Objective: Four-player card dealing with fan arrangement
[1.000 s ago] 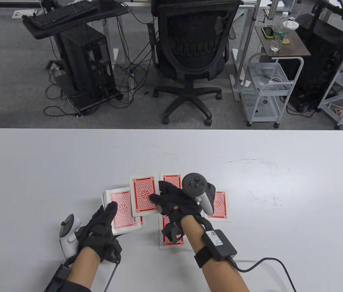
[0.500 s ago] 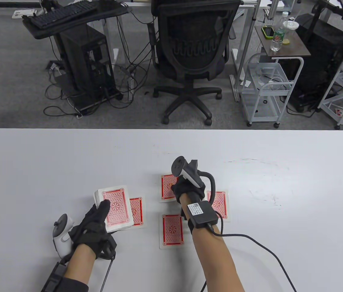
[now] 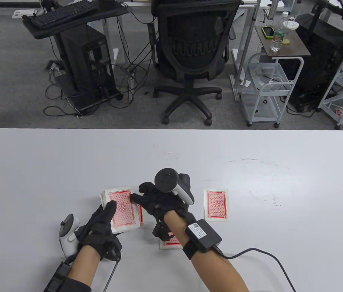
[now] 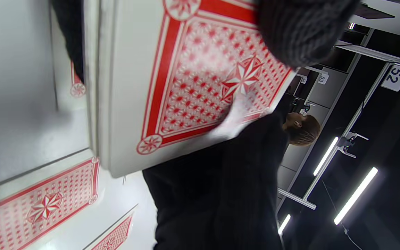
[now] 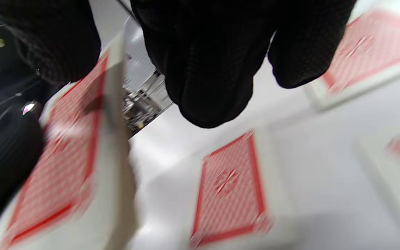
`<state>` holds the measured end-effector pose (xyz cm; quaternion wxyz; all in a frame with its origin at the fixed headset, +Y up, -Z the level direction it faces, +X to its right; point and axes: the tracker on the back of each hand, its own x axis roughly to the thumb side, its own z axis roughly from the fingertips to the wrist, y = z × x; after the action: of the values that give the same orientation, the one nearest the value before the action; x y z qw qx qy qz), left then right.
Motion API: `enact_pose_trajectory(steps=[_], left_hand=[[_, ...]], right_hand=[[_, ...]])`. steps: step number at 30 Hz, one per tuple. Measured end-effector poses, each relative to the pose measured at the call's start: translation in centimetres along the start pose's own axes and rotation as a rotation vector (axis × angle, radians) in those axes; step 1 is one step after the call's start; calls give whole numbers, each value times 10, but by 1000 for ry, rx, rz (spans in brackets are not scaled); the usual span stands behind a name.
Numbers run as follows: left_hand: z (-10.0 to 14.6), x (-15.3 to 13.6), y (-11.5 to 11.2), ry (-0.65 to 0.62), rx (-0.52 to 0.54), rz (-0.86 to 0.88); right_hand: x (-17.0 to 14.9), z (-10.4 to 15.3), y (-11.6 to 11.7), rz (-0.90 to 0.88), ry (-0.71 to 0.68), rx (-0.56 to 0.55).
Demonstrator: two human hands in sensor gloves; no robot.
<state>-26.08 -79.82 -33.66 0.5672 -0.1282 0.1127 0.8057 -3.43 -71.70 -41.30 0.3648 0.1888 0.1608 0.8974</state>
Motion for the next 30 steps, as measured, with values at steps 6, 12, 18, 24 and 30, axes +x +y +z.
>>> enact_pose_trajectory(steps=[6,12,18,24,30], left_hand=[[4,-5,-5,12,-9,0],[0,-5,-10,12,-82,20],[0,-3,-9,5,-79,-14],[-2,-5,-4,26,-54,-25],[0,-3,-3,27,-45,-29]], right_hand=[[-7,13,8,-78,40,-128],[-33,19,-8,-289,21,-114],[-63,37,-54,-232,58,-142],[-121,66,-113,-32,251,-305],[-159,82,-125,282,500,-372]])
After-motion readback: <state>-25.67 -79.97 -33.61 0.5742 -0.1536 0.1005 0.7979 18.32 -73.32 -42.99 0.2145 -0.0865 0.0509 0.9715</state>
